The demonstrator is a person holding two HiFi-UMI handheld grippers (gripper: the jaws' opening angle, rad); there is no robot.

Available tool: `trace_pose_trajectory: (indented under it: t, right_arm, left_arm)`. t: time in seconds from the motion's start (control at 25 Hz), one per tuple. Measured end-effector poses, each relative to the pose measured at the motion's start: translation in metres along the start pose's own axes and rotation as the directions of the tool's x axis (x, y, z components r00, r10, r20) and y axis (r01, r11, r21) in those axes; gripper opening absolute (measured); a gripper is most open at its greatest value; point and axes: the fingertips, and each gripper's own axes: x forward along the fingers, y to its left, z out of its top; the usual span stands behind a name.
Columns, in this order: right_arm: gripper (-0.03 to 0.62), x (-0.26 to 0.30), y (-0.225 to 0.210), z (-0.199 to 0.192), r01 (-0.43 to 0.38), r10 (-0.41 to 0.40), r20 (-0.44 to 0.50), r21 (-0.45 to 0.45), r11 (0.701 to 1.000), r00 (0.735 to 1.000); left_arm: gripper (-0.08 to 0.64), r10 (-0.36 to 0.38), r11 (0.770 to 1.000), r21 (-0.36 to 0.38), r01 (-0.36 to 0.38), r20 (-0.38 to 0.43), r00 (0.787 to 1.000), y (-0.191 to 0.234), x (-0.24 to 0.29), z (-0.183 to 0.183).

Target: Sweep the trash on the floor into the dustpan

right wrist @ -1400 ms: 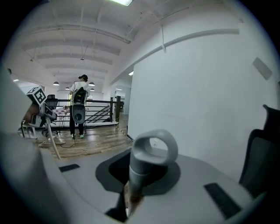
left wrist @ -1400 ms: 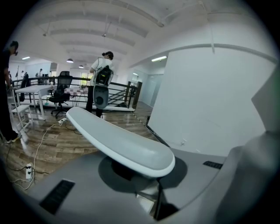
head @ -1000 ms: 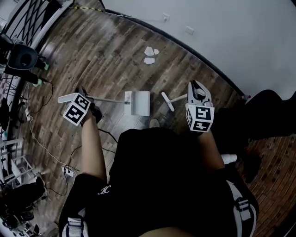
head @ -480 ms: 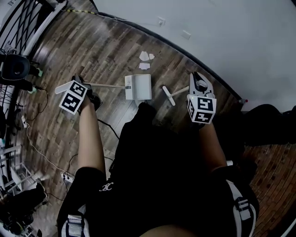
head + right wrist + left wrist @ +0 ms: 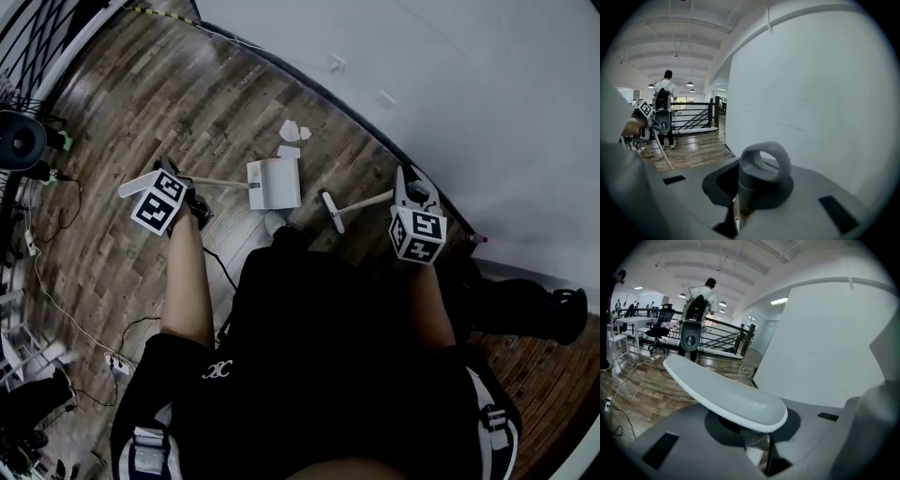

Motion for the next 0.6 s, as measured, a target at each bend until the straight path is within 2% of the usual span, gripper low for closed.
trace_pose_trajectory:
  t: [0.12, 0.32, 0.6]
  right_arm:
    - [0.048, 0.031, 0.002, 0.006, -0.008, 0.008, -0.027, -0.004, 1.0, 1.0]
    - [0.048, 0.093, 0.011, 0.028, -0.075, 0.074, -0.05, -0.019, 0.997, 0.996]
    - [0.048, 0.162, 0.028, 0.097, -0.148, 0.151, 0.026, -0.095, 0.984, 0.988]
  left_arm:
    - [0.061, 0.024, 1.0, 0.001, -0.024, -0.018, 1.0, 0.005, 0.023, -0.007]
    - [0.076, 0.072, 0.996, -0.04, -0.074, -0.05, 0.996, 0.016, 0.059, -0.014]
    - [0.077, 0.158, 0.98, -0.113, -0.161, -0.037, 0.987, 0.042, 0.068, -0.02]
